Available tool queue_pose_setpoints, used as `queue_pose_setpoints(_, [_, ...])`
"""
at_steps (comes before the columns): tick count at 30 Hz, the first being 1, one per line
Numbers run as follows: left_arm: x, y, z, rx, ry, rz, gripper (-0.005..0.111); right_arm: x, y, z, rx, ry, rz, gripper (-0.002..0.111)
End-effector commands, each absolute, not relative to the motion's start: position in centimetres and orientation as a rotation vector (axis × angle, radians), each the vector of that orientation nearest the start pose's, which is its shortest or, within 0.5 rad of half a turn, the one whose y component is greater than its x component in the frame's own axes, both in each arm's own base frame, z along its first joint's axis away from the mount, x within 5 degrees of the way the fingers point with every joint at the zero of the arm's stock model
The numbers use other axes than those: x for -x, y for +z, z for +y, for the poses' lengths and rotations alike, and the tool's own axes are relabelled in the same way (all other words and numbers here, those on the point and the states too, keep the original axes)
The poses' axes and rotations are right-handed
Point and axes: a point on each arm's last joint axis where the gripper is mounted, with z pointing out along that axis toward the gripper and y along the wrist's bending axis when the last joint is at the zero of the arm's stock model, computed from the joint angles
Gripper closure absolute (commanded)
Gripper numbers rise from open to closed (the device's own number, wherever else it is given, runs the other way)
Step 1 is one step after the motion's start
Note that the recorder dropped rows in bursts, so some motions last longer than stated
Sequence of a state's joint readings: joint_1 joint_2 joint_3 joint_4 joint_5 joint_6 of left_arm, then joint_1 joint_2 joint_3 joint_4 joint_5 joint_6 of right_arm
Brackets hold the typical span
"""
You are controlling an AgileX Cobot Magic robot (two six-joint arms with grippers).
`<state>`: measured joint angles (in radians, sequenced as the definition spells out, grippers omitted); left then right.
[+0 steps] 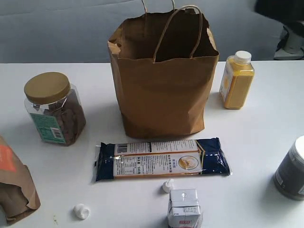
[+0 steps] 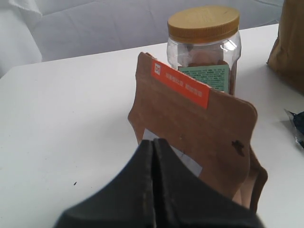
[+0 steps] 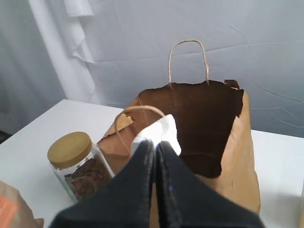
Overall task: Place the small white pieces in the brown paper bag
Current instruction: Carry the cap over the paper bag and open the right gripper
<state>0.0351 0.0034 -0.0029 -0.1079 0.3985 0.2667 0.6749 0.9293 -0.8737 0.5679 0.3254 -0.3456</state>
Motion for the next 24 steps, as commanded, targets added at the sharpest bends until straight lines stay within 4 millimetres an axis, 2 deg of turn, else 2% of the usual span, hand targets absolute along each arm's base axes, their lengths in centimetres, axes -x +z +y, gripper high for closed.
queue_pose_setpoints(1, [-5.2,17.8,-0.3,-0.152,0.085,1.868,0.107,-19.2,38.9,17.8,0.636,0.744,1.859,0.108])
queue_pose_setpoints(5, [-5.2,17.8,-0.3,-0.152,0.085,1.868,0.107,-23.5,39.9,21.6,0.669,0.756,1.884,0.108])
queue_pose_setpoints(7, [-5.2,17.8,-0.3,-0.152,0.085,1.868,0.107,-25.4,39.8,23.3,0.689,0.769,1.919,0.108])
queue_pose_setpoints(11, [-5.2,17.8,-0.3,-0.152,0.085,1.868,0.107,-28.0,39.8,26.0,0.78,0.79,1.98,0.108])
queue_pose_setpoints(17, [-5.2,17.8,-0.3,-0.152,0.085,1.868,0.107,-30.8,39.1,27.5,0.834,0.661,2.09,0.107])
queue_pose_setpoints(20, [-5.2,17.8,-0.3,-0.152,0.085,1.868,0.107,-31.2,38.7,27.5,0.856,0.608,2.133,0.094])
queue_pose_setpoints(22, [-5.2,17.8,-0.3,-0.152,0.085,1.868,0.107,-31.3,38.5,27.5,0.85,0.604,2.144,0.08])
queue_pose_setpoints(23, [-5.2,17.8,-0.3,-0.152,0.085,1.868,0.107,-31.3,38.5,27.5,0.842,0.603,2.148,0.068])
queue_pose_setpoints(24, [-5.2,17.8,-0.3,-0.152,0.085,1.868,0.107,-31.3,38.5,27.5,0.842,0.603,2.148,0.063])
